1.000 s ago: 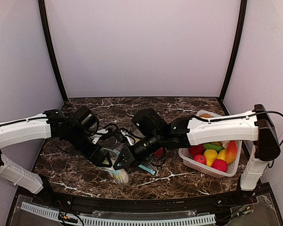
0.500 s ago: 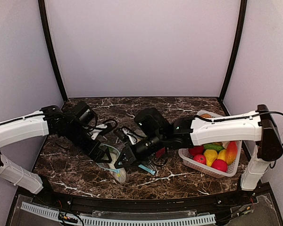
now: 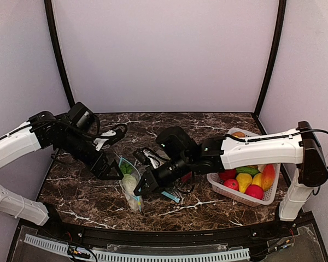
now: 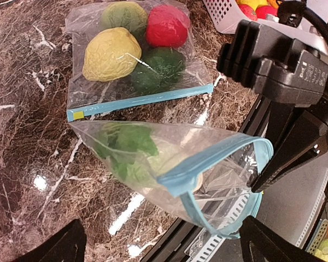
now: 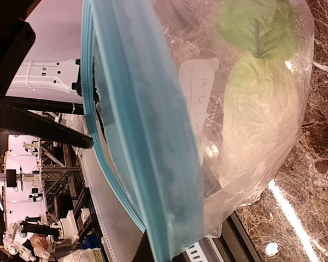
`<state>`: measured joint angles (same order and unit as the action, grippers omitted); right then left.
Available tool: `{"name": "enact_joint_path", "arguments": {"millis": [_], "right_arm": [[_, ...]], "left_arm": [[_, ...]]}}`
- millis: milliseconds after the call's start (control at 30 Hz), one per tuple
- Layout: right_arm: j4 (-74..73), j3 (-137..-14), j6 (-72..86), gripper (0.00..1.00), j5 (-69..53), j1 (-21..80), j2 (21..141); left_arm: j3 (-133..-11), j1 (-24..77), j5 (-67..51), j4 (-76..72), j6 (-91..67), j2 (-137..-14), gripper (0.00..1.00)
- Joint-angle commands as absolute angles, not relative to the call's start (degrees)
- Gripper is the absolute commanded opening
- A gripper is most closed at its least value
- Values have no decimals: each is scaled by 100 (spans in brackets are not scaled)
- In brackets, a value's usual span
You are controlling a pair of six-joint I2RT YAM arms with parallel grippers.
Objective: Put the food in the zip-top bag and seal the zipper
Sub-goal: Adjust the fake vegetable in the zipper food storage bag, then pass from the right arm to the left
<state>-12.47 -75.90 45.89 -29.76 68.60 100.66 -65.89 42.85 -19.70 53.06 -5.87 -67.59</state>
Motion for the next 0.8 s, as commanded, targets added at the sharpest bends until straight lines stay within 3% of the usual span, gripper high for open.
{"name": "enact_joint_path", "arguments": {"millis": [0, 333, 533, 767], "right_arm": [[-1168, -7603, 4490, 0, -3061, 6853, 9982], [-1243, -7704, 4350, 0, -3258, 6921, 10102], [-1265, -7722, 4319, 0, -3270, 6959, 10108], [-1274, -7734, 4269, 0, -3324, 6976, 10101]], "left_arm": [[-6876, 4146, -2012, 5632, -187, -6840, 99], [-7363, 4052, -2222, 5559, 226, -7291, 93], [-7419, 4052, -2247, 5410, 248, -7417, 68], [-7398, 4052, -2297, 5304, 292, -7388, 57]]}}
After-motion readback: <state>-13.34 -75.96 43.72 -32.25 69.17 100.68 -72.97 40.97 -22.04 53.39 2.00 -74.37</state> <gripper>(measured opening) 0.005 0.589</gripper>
